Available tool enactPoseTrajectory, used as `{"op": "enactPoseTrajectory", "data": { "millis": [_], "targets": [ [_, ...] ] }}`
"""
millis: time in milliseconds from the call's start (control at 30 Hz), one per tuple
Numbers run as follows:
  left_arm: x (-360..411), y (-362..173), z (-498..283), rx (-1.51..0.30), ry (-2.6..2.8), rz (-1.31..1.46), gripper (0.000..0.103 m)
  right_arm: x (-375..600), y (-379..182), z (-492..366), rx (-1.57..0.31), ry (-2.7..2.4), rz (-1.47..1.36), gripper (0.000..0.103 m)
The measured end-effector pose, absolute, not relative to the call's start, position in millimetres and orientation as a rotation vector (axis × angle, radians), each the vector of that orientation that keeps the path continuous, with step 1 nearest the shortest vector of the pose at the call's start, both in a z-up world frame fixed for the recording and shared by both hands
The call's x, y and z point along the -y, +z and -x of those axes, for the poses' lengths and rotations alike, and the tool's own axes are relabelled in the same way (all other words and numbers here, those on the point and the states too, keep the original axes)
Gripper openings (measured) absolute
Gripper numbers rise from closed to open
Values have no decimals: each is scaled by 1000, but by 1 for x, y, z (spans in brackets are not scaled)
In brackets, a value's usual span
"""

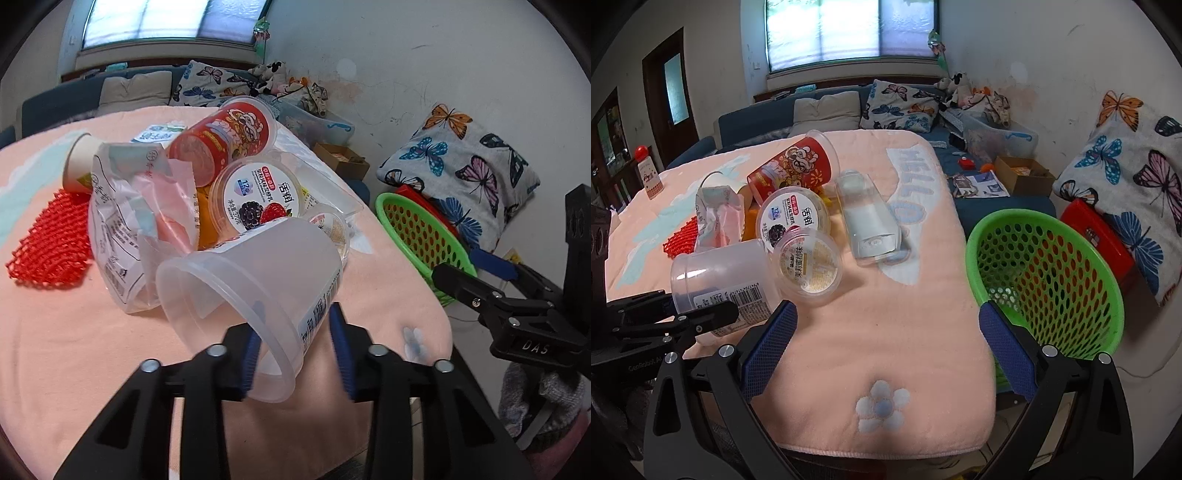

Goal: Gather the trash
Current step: 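Grasp the clear plastic cup with the left gripper while the right gripper approaches the small clear tub, then carry the clear cup with the left gripper and the clear tub with the right gripper into the green basket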

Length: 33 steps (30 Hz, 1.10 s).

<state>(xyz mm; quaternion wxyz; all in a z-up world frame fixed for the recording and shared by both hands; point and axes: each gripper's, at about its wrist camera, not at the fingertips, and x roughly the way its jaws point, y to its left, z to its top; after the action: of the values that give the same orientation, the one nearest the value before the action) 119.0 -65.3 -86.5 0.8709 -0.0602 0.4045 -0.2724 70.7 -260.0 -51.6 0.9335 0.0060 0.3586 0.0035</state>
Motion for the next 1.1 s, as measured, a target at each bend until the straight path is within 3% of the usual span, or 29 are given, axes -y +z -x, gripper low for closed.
{"op": "enactPoseTrajectory", "data": {
  "millis": [167,267,1100],
  "targets": [
    [66,-84,-118,-826,-588,130,18,258,-54,-75,-742,9,-10,97],
    [67,-80,-113,-813,-608,120,6,256,-55,-76,-742,14,-8,97],
    [-5,-23,-92,-671,-498,124,5,202,-87,-146,-823,179,-11,90]
  ]
}}
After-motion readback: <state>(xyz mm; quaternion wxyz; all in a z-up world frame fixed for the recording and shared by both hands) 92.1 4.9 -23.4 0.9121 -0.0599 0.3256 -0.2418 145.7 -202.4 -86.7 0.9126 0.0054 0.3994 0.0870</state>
